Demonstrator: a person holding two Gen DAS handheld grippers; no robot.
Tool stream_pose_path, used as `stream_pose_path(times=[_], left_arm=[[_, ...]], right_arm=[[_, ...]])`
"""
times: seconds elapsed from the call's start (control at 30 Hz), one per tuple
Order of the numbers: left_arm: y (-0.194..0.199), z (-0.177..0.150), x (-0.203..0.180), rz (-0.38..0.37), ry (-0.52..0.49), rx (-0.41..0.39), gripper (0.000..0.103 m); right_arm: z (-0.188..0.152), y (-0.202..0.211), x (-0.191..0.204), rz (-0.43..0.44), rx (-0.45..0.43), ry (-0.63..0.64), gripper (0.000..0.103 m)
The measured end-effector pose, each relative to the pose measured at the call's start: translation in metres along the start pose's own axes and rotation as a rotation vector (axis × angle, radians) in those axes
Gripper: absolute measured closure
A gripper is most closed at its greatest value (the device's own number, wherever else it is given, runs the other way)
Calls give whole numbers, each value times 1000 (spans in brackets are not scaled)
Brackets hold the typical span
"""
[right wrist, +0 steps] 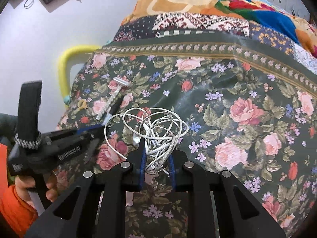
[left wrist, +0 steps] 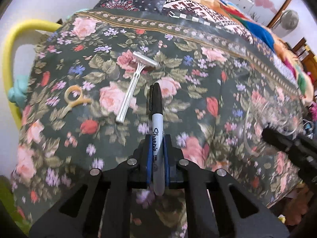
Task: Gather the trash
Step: 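Grasp the white earphones with the right tool while the left grasps the black Sharpie marker, then carry the earphones and marker with both tools over the white bin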
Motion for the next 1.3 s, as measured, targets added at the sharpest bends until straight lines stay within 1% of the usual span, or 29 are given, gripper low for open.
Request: stream_pose_path(times=[0.03,0.23,0.4,0.57,0.73,0.97,1.03,1.13,1.3], left_arm=[[4,-3,-3,-3,4,-1,94],[51,-19,-17,-25,25,-77,94],[101,-33,-15,-8,42,-147,94],[149,-53,-2,25,64,-222,94],[186,-80,24,50,128,-280,94],[221,-126,70,90,225,-326,94],[230,-142,83,98,253,-336,94],[243,-170,105,133,289,-345,94],[255,-216,142,170,366,-343,94]], right_arm=[[0,6,2,-2,-8,8,86],[-2,34,18,-11,-45,56,86],[-7,58,40,5,-79,89,86],[-16,80,76,33,-114,138,86],[-28,96,109,59,-136,184,86],[-55,105,164,100,-137,276,86],[-65,105,181,116,-129,303,86],[-79,101,206,140,-113,340,86],[-114,87,254,187,-64,420,86]])
Point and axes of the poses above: each gripper's, at about its wrist camera, not at the fingertips, and y roughly against the way its jaws point, x to its left, z to its top, the point moved 9 cm from there along -y, roughly the way its jaws point, and after that the axes turned 3 degrees about -y, right-handed, at the moved point
